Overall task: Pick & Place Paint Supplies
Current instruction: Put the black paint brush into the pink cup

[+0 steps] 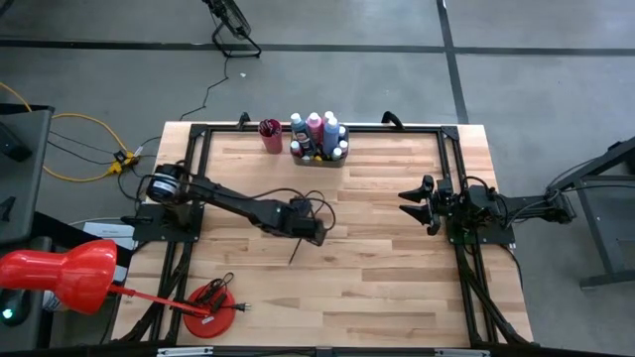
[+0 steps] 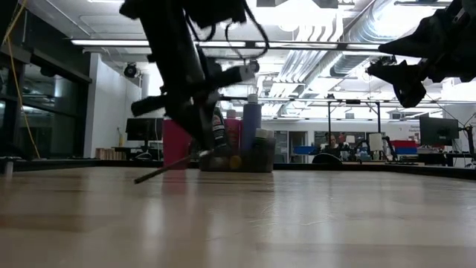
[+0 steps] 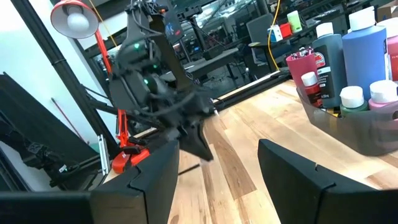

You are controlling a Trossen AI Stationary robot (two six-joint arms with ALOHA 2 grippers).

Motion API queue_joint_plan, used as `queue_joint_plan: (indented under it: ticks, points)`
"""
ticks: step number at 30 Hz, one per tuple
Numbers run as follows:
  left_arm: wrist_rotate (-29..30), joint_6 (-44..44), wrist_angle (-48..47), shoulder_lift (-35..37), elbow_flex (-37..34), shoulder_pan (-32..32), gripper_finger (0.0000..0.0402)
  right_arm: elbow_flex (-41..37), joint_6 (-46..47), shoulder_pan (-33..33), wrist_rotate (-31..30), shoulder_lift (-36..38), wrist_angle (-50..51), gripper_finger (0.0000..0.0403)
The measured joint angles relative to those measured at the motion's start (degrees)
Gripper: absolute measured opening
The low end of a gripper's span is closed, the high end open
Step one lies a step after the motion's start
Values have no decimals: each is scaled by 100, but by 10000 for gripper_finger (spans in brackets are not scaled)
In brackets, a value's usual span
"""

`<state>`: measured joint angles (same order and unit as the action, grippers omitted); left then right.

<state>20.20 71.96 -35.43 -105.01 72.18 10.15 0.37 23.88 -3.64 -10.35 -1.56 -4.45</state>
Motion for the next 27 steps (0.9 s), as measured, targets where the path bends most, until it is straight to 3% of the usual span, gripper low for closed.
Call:
queue_joint_plan:
  ticks: [9,15,19,27]
  points:
    - [1552,-1924,141,959,7,-68,1,0,0,0,0,0,-1,213]
    - [2385,-3323,164,1791,-24,-500,0,0,0,0,0,0,2,213]
    - [2119,-4623,780,2347,-359,-1128,0,1,1,1,0,0,-8,213]
    - [504,-7019,2862,3133,-1303,-2487,0,2,0,0,0,0,1,213]
